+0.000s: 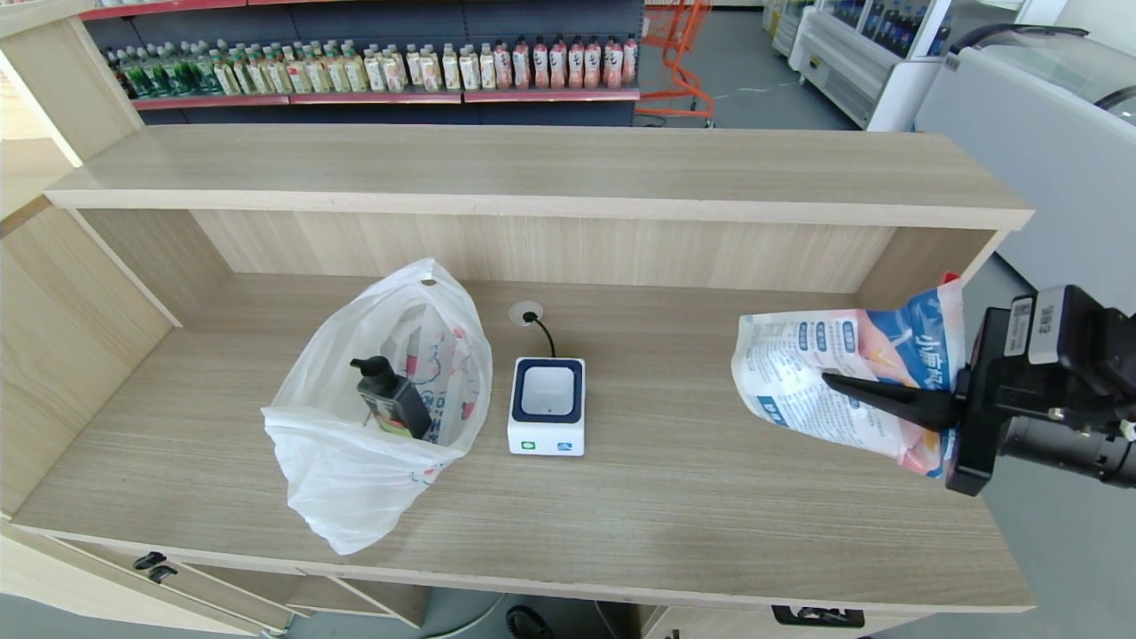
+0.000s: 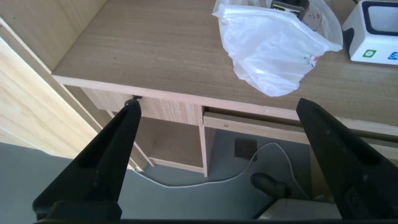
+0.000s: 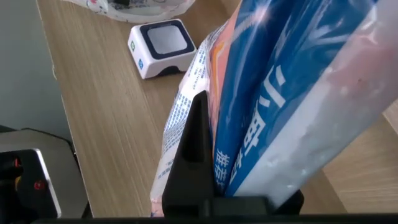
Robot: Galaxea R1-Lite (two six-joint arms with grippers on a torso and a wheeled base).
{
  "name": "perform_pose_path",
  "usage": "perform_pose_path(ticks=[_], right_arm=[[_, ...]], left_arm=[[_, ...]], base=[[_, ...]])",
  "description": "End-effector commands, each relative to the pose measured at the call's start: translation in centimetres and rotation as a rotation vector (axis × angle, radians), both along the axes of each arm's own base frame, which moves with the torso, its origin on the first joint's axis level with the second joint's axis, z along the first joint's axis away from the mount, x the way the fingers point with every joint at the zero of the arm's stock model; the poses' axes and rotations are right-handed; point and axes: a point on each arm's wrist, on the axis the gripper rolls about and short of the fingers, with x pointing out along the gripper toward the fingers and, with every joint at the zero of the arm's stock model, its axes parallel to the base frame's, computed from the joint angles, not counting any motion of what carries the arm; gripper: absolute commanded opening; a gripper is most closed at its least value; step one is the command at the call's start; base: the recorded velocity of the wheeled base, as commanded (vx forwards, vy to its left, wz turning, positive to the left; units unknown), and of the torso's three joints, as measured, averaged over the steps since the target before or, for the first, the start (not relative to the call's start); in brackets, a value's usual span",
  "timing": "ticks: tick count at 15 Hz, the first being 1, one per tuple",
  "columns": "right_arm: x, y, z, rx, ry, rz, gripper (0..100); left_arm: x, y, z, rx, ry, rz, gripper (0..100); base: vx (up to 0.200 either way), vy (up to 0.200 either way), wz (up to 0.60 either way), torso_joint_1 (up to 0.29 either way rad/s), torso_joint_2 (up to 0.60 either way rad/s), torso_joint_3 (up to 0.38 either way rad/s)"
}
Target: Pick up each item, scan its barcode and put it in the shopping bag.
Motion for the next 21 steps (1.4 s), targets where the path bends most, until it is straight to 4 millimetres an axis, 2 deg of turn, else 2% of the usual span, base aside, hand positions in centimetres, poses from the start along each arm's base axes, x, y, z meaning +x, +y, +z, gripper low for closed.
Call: perform_pose_path(ticks=[1, 4, 8, 14, 21], right_arm=[[-0.3, 0.0, 0.1, 0.003, -0.008, 0.003, 0], [-0.9, -0.1, 0.1, 0.016, 0.000, 0.008, 0], [-3.0, 0.1, -0.2, 0.086, 0.072, 0.035, 0], [-3.3, 0.1, 0.1, 0.119, 0.093, 0.071, 0], [-2.5, 0.0, -0.4, 0.160, 0.172, 0.041, 0]], left_arm=[[0.0, 0.0, 0.0, 0.000, 0.000, 0.000, 100], [0.0, 0.0, 0.0, 0.001, 0.000, 0.000, 100], [0.0, 0.0, 0.0, 0.000, -0.001, 0.000, 100], [0.0, 0.0, 0.0, 0.000, 0.000, 0.000, 100], [0.0, 0.0, 0.0, 0.001, 0.000, 0.000, 100]], base=[[0.000, 0.000, 0.00, 0.000, 0.00, 0.000], [0.000, 0.000, 0.00, 0.000, 0.00, 0.000], [0.000, 0.000, 0.00, 0.000, 0.00, 0.000], [0.000, 0.200, 0.00, 0.002, 0.00, 0.001], [0.000, 0.200, 0.00, 0.002, 0.00, 0.001]])
